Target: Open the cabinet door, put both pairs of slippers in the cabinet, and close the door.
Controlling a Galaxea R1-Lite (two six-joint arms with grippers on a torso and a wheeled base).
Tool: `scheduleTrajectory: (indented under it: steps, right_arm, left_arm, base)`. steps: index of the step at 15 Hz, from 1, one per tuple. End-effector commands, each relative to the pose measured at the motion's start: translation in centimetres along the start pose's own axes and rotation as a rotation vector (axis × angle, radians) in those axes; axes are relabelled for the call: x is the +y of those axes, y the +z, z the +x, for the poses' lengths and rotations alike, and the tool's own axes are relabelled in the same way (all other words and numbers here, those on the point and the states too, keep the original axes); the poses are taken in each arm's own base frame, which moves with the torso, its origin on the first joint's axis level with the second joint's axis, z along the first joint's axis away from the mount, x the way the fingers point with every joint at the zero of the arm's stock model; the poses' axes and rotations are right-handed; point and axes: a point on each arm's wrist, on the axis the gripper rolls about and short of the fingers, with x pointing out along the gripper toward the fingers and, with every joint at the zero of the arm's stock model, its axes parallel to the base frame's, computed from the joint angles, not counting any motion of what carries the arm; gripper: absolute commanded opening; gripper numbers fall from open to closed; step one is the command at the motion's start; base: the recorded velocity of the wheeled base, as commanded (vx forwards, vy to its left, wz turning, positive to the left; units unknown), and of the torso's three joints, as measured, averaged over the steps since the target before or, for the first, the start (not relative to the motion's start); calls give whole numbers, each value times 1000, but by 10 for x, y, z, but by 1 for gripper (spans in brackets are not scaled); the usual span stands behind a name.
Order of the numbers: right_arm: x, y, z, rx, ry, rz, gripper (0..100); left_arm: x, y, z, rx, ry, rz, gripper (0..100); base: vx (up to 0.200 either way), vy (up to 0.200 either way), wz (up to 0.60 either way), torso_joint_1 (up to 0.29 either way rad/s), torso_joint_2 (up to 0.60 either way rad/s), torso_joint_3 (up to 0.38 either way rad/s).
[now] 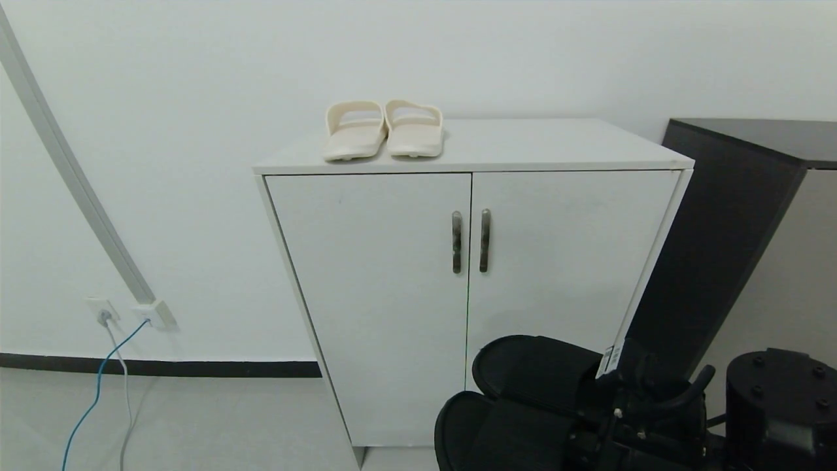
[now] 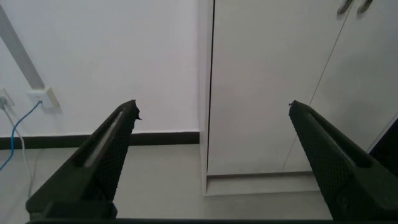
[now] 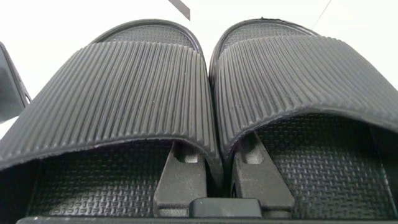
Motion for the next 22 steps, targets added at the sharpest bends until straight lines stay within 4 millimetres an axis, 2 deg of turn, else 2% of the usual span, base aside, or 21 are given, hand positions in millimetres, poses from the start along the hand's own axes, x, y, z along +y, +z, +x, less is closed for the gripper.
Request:
scheduleTrajectory:
  steps: [1, 5, 8, 10, 11, 13, 15, 16, 20, 22]
  right_arm:
    - [0, -1, 1, 4, 1, 0, 0]
    - [1, -3, -1, 13, 6, -9, 0]
    - [2, -3, -2, 11, 7, -11, 0]
    - [2, -5, -2, 17, 9, -11, 0]
    - [3, -5, -1, 18, 11, -11, 0]
    - [3, -5, -1, 21, 11, -11, 0]
    - [3, -6, -1, 25, 5, -15, 0]
    - [3, -8, -2, 33, 3, -33, 0]
    - [3, -10, -5, 32, 6, -53, 0]
    - [3, -8, -5, 19, 3, -53, 0]
  left_arm:
    - [0, 1, 2, 25, -1, 0, 100]
    - [0, 1, 4, 59, 5, 3, 100]
    - [0, 3, 5, 56, 7, 6, 100]
    - [0, 3, 5, 62, 12, 81, 100]
    - [0, 9, 5, 50, 12, 91, 100]
    - [0, 49, 8, 22, 3, 59, 100]
    - [-2, 73, 26, 93, -85, 52, 100]
    - [-3, 79, 38, 129, -139, 48, 100]
    - [-9, 108, 94, 103, -338, 42, 100]
    - [-20, 121, 125, 102, -435, 31, 100]
  base:
    - [0, 0, 0, -90, 452, 354]
    - [0, 0, 0, -35, 422, 374]
    - [0, 0, 0, -1, 40, 27]
    - [0, 0, 0, 0, 0, 0]
    - [0, 0, 0, 0, 0, 0]
    - [0, 0, 0, 0, 0, 0]
    - [0, 0, 0, 0, 0, 0]
    - [0, 0, 0, 0, 0, 0]
    - [0, 0, 0, 0, 0, 0]
    - [0, 0, 0, -19, 122, 134]
